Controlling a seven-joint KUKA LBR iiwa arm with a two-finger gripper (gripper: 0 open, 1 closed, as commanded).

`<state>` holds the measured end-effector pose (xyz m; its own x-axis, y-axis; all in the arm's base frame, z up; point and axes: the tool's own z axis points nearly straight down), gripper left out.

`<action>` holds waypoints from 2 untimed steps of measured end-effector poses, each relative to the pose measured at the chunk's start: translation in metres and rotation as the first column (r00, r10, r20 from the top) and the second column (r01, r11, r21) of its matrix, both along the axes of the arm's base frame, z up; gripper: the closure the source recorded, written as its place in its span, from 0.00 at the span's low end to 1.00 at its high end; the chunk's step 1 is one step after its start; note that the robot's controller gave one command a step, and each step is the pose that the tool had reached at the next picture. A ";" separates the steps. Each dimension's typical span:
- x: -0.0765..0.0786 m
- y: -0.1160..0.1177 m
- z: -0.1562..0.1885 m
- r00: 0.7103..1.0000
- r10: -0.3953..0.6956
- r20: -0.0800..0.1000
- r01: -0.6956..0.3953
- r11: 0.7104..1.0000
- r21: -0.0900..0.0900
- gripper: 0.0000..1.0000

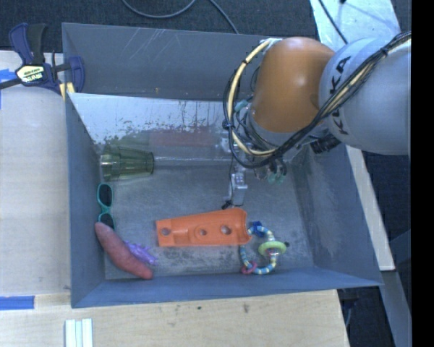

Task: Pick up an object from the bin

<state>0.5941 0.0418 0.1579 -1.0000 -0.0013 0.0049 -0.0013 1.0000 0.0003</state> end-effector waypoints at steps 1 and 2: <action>0.002 0.000 0.005 1.000 -0.001 0.009 0.001 1.000 0.000 0.00; -0.043 0.002 -0.048 0.996 0.086 0.008 -0.086 0.996 0.000 0.00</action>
Offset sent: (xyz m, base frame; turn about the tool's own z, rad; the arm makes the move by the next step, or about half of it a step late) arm -0.0772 0.0032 -0.0879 -0.1512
